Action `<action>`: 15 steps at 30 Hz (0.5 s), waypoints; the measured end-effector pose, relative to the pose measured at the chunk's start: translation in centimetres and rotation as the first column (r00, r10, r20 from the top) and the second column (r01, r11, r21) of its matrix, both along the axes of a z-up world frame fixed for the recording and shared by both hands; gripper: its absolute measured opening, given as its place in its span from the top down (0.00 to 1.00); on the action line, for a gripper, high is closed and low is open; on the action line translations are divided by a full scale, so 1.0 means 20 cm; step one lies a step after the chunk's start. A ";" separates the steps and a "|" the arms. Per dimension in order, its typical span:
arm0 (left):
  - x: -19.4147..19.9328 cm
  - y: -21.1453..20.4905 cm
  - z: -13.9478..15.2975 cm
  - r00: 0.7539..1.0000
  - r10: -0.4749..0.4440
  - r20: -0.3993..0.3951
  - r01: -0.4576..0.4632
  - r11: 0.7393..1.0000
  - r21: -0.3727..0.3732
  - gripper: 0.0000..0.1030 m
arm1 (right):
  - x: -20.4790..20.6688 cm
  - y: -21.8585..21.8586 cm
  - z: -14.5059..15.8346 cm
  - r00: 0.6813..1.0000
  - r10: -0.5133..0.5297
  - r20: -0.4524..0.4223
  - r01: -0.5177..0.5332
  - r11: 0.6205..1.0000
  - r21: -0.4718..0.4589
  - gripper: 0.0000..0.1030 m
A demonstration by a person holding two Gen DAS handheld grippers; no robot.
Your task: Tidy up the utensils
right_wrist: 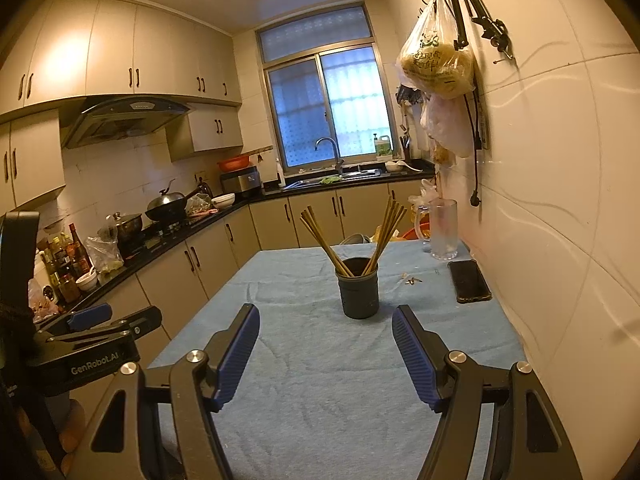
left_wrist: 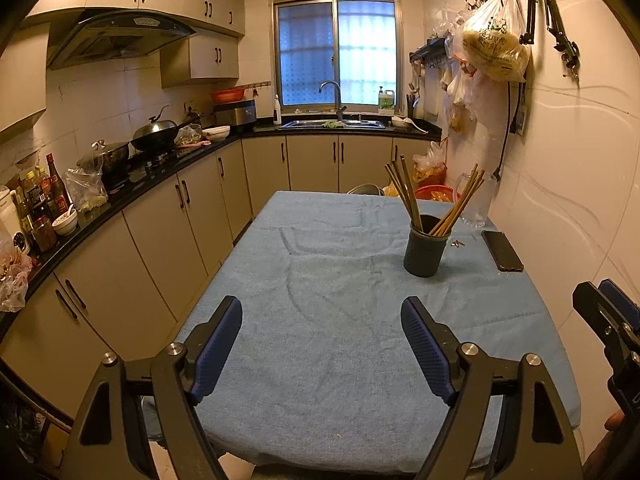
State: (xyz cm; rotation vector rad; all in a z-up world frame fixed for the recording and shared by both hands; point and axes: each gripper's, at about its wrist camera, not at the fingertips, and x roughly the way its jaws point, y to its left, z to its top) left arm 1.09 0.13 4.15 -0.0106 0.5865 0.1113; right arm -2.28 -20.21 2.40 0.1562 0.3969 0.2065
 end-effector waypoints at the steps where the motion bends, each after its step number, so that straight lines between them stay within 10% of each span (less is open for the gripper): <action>1: 0.00 0.00 0.00 1.000 -0.001 -0.002 0.001 1.000 0.000 0.20 | 0.00 0.00 0.00 1.000 0.000 0.000 0.000 1.000 0.000 0.30; 15: 0.00 0.00 0.01 1.000 0.006 -0.001 -0.006 1.000 0.018 0.20 | 0.01 -0.01 0.00 1.000 -0.001 0.011 0.001 1.000 0.003 0.30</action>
